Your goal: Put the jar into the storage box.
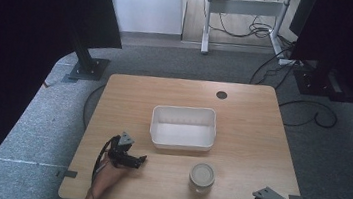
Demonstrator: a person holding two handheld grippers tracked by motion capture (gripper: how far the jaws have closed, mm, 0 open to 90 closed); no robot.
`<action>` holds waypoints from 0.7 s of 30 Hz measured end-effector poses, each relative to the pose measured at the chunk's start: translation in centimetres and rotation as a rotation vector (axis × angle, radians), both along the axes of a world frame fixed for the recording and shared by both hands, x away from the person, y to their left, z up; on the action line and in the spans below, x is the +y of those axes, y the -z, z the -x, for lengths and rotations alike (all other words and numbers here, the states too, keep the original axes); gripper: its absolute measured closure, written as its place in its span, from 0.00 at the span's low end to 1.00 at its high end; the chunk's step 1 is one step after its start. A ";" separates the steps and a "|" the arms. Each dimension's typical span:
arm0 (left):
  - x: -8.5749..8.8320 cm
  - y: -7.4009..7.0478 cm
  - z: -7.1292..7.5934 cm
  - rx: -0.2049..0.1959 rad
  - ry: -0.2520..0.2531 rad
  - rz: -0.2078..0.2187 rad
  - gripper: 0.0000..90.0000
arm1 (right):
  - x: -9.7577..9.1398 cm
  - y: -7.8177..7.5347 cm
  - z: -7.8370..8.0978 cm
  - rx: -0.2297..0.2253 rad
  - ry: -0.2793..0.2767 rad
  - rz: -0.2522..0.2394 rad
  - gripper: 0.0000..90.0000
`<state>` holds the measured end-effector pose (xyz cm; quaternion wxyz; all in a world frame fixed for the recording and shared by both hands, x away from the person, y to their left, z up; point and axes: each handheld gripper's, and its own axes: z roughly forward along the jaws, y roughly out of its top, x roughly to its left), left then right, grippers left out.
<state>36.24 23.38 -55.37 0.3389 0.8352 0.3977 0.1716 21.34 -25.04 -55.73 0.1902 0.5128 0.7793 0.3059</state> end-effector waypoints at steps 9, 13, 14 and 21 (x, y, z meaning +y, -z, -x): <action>0.0 0.0 0.0 0.000 0.000 -0.001 0.01 | -0.3 -0.4 0.1 -0.005 0.005 -0.020 0.01; 0.0 0.0 0.0 0.000 0.000 0.000 0.01 | -0.2 -0.7 0.2 -0.012 -0.004 -0.029 0.01; 0.0 0.0 0.0 0.000 0.000 0.000 0.01 | -0.1 -0.8 0.2 -0.014 -0.005 -0.032 0.01; 0.0 0.0 0.0 -0.001 0.000 0.000 0.01 | 0.2 -1.3 0.2 -0.027 -0.023 -0.040 0.01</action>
